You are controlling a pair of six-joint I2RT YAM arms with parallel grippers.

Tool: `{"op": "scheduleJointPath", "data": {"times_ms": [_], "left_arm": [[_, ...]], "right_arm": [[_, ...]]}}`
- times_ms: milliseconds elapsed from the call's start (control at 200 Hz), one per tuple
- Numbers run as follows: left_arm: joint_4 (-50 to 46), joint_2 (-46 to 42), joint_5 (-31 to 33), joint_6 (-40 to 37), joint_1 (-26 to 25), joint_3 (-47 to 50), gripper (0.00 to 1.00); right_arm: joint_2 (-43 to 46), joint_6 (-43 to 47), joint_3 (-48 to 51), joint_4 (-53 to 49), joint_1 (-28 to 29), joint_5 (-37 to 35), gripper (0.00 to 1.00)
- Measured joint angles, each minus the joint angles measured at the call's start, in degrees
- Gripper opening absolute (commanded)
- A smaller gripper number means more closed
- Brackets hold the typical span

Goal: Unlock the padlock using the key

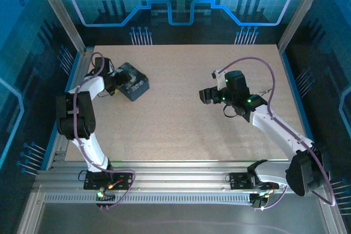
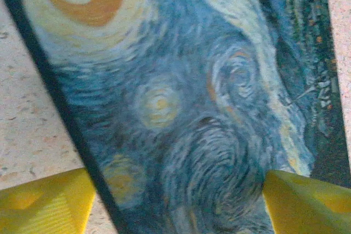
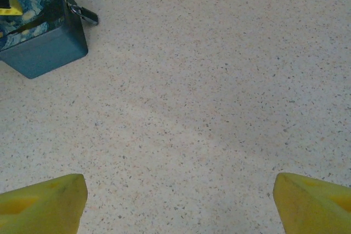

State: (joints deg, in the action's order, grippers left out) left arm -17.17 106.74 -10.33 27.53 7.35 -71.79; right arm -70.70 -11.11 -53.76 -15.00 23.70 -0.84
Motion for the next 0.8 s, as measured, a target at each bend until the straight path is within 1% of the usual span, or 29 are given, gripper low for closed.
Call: {"op": "scheduleJointPath", "data": {"times_ms": [55,195,440,555,690,800], "left_arm": [[-1.1,0.5,0.0,-1.9,-1.0,-1.2,0.7],[-4.5,2.7,-0.6,-8.4,-5.4,-5.4,0.66],[-9.7,5.9,-5.3,-21.0,-14.4,-10.6,0.65],[-13.0,6.6,-7.9,-25.3,-19.3,-12.4,0.62],[-15.9,7.8,-12.4,-27.5,-23.7,-14.8,0.66],[-16.4,7.9,-14.3,-27.1,-24.9,-16.7,0.73]], "right_arm": [[0.3,-0.7,0.0,-0.5,0.0,-0.2,0.89],[0.3,-1.9,-0.2,-1.8,0.0,-0.8,0.89],[-2.3,-3.7,-1.1,-2.5,0.0,-0.2,0.89],[-5.5,-5.3,-1.1,-2.4,0.0,1.0,0.87],[-10.5,-8.5,-1.1,-0.9,0.5,2.7,0.86],[-13.8,-10.9,-1.1,0.8,2.3,4.0,0.85]]}}
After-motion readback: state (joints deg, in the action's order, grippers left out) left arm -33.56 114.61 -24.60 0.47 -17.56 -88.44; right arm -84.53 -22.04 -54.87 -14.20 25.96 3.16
